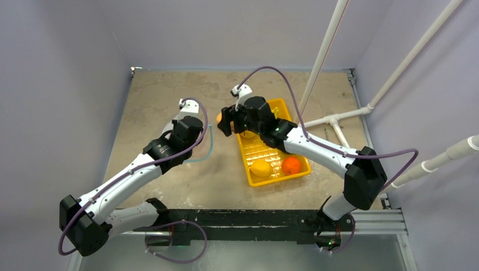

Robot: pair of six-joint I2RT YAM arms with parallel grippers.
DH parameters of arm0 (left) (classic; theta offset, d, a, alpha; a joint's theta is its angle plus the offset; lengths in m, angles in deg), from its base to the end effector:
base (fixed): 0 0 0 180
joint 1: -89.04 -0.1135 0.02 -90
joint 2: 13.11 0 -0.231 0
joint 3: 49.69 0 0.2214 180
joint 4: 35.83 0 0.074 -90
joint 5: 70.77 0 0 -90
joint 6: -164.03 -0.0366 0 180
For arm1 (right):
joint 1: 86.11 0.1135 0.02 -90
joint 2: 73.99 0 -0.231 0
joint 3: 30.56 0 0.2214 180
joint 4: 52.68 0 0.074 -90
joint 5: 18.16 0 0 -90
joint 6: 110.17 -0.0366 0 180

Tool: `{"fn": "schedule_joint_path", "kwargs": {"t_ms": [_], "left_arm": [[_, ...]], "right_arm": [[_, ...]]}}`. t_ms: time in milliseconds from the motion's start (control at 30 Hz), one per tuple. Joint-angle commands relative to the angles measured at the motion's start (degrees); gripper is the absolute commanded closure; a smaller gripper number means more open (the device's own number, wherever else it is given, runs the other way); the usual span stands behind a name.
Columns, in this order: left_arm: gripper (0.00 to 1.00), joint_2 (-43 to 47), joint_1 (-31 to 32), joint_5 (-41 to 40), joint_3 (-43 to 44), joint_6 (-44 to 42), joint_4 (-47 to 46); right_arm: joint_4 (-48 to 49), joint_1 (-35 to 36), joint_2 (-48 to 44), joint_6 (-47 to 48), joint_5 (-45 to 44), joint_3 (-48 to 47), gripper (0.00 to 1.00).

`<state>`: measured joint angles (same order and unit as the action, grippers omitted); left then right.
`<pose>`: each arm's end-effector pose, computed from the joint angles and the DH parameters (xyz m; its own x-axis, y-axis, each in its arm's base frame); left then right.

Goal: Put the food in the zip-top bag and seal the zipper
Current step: Pick up the fake fruit from the bin, then place the fake fruit in the zipper food storage bag.

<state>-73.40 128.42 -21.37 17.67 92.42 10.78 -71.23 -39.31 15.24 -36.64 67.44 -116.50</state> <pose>0.1726 -0.1108 0.2766 -0.4965 0.0977 -0.8625 -0.0662 0.9865 0.1498 0.2351 0.2463 0.2907 -0.4365 -0.0518 -0.8982 -0.5780 0.7812 0.2358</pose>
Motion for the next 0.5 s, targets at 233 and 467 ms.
{"fn": "schedule_joint_path", "kwargs": {"t_ms": [233,467], "left_arm": [[1.0,0.9,-0.5,0.6,-0.3,-0.5,-1.8],[1.0,1.3,-0.5,0.4,-0.4,-0.6,-1.7]], "right_arm": [[6.3,5.4,-4.2,3.1,11.2,5.0,0.7],[11.1,7.9,-1.2,1.3,14.2,4.9,0.69]]}}
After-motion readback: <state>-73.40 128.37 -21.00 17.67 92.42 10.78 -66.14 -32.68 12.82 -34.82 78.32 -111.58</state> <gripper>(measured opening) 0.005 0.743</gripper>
